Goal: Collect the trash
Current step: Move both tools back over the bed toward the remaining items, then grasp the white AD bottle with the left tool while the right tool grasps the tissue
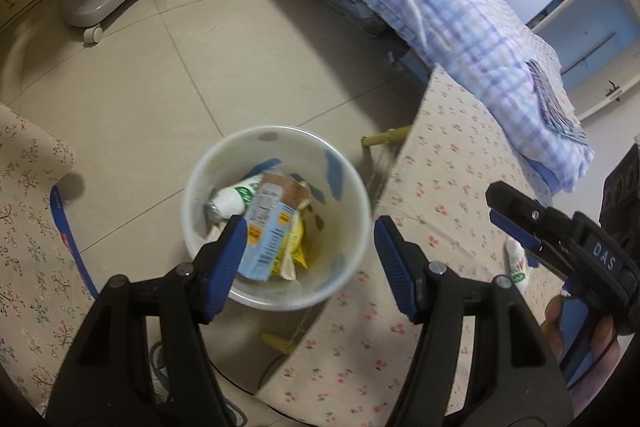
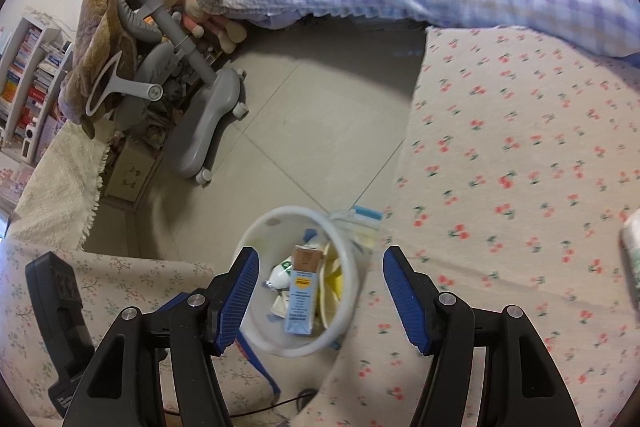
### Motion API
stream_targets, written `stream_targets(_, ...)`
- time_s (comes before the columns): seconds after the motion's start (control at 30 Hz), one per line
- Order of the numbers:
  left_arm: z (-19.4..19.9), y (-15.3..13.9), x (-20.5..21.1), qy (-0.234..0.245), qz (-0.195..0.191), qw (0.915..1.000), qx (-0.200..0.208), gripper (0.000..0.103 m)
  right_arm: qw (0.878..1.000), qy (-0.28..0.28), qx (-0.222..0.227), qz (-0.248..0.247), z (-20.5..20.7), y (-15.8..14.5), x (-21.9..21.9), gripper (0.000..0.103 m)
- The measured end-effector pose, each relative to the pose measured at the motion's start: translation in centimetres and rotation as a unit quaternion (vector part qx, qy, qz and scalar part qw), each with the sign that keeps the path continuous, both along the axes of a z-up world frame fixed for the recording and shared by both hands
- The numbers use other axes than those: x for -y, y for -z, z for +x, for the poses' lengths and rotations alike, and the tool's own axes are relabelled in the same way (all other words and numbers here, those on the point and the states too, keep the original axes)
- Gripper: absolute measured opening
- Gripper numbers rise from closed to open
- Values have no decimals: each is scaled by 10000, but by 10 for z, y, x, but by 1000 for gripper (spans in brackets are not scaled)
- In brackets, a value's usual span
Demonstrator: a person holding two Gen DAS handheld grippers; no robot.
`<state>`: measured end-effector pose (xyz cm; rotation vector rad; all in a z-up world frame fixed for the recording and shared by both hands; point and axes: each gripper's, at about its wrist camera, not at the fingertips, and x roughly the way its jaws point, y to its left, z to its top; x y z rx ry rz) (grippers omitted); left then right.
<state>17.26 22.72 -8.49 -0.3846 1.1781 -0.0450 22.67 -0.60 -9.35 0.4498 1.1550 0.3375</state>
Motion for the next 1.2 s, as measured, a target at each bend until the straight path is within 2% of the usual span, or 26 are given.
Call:
stream_targets(0.27,-2,-11,52,348,-202,9991,98,67,9992,70,237,-319,-24,-28,44,66)
stream_targets(0.37,0,-12,82,573,-328,9978,46,67,9973,134,320,-650,-34,-43,76,67)
stream_targets(0.5,-1,-13,126,942,-383,9948,66,67,9906,396,473,-1219,-48,-65,140,72)
stream_targets(0.63,-3,-6,170,1305,-417,9906,-28,67,9832,1290,378,-1234,-64,-70,235,75)
stream_targets(0.77,-1,6,212,1522,-574,9865,-187,67,9661,2268,56,-1230,-76,-49,322,77)
stream_targets(0.87,0,18,246,1662,-665,9834,-302,67,9615,2576,-280,-921,-76,-21,359,77)
stream_targets(1.0,0,32,290,1838,-810,9787,-427,67,9564,2751,-689,-695,-76,14,386,77)
stream_targets(1.1,2,44,322,1952,-858,9756,-534,67,9533,2851,-825,-562,-79,29,400,77)
stream_targets(1.2,7,53,348,2038,-691,9750,-549,67,9537,2825,-944,-419,-78,43,405,77)
